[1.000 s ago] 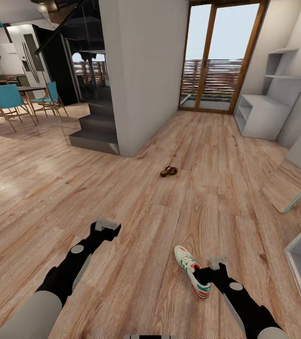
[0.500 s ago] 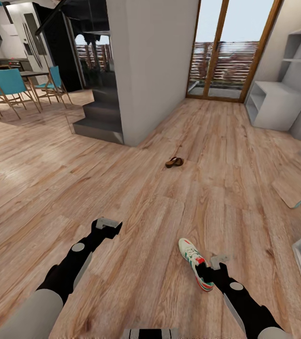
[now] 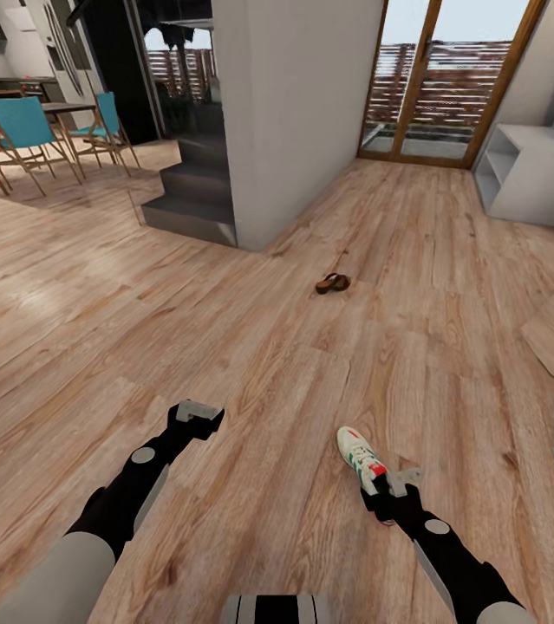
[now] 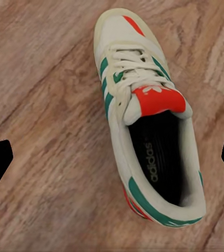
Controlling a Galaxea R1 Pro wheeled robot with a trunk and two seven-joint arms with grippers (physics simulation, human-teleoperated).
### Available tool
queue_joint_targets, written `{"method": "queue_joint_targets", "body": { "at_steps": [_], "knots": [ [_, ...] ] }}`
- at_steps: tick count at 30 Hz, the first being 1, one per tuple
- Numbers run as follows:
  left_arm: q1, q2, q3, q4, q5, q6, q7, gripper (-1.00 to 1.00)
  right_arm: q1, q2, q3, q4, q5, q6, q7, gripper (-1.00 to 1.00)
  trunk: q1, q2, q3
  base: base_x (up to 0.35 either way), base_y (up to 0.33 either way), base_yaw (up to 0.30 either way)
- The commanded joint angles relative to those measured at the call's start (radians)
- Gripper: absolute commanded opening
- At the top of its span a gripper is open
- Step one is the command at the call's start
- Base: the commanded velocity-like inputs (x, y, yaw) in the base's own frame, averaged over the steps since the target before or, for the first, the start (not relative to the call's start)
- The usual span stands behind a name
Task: Pick up the two gym shoes and the two sandals from the corridor floor and place them onto the hallstand (shoe rack) in the corridor, making sure they are on the rack and not on the floor. Arrange them so the two gym shoes are next to each other and the two sandals are next to each other.
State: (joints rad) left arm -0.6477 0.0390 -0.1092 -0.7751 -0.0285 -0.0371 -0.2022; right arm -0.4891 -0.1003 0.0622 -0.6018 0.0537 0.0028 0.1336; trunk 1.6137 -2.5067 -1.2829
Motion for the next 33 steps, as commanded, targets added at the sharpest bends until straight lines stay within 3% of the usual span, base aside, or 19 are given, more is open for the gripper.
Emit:
{"method": "queue_joint_targets", "body": {
  "at_steps": [1,5,14,19,33],
  "knots": [
    [0.000,0.002,-0.002,0.000,-0.003,-0.004,0.000,1.00,0.000,-0.003,0.003,0.000,0.006,0.000,0.002,1.00,0.000,0.000,-0.001,0.000,0.000,0.010],
    [0.001,0.003,-0.002,0.000,-0.004,-0.004,0.000,1.00,0.000,-0.013,0.004,-0.001,0.007,0.000,0.004,1.00,0.000,0.000,-0.002,0.000,0.000,0.006],
    [0.002,0.005,-0.001,0.002,-0.004,-0.003,0.000,1.00,0.000,-0.068,0.005,0.002,0.006,-0.003,0.012,1.00,0.000,0.000,-0.003,0.000,0.000,0.001],
    [0.002,0.006,-0.001,0.002,-0.004,-0.003,0.000,1.00,0.000,-0.070,0.005,0.002,0.005,-0.003,0.012,1.00,0.000,0.000,-0.003,0.000,0.000,0.000],
    [0.002,0.004,-0.001,0.002,-0.004,-0.003,0.000,1.00,0.000,-0.070,0.005,0.002,0.004,-0.003,0.012,1.00,0.006,-0.004,-0.073,0.000,0.000,0.000]
  ]
}}
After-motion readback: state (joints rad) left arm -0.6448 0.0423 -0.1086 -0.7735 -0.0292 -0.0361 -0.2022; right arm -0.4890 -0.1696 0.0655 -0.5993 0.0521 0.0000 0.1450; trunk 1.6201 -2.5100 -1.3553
